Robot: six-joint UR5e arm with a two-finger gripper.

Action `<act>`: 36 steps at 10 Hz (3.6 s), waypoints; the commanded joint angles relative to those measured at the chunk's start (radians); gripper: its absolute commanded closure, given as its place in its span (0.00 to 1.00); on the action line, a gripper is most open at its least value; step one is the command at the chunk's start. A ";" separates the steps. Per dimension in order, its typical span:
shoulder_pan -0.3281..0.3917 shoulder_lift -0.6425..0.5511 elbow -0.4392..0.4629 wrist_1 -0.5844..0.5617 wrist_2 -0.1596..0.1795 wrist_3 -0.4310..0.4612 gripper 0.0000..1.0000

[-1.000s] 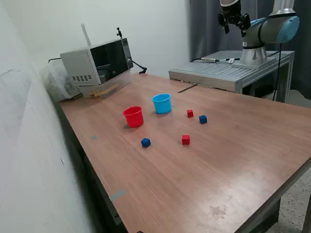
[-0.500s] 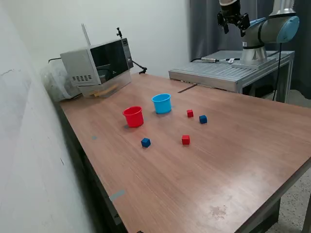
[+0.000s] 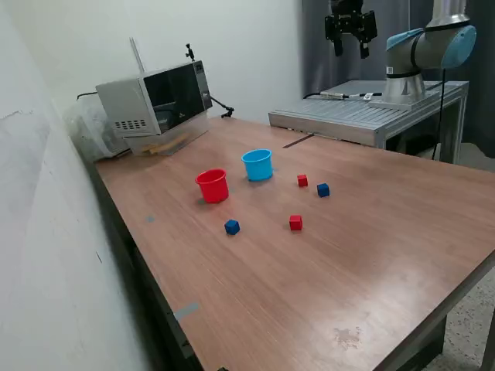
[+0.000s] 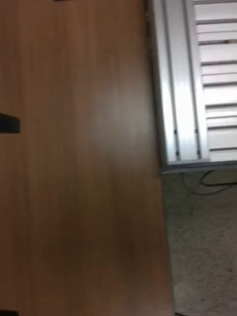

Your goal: Place red objects in the red bin, and blue objects in the blue bin.

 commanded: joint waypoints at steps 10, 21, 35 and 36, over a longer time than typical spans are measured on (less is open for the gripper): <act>0.084 0.448 -0.234 -0.380 0.151 0.108 0.00; 0.004 0.714 -0.219 -0.456 0.140 0.308 0.00; 0.018 0.711 -0.234 -0.510 0.105 0.208 1.00; 0.019 0.659 -0.231 -0.508 0.056 0.196 1.00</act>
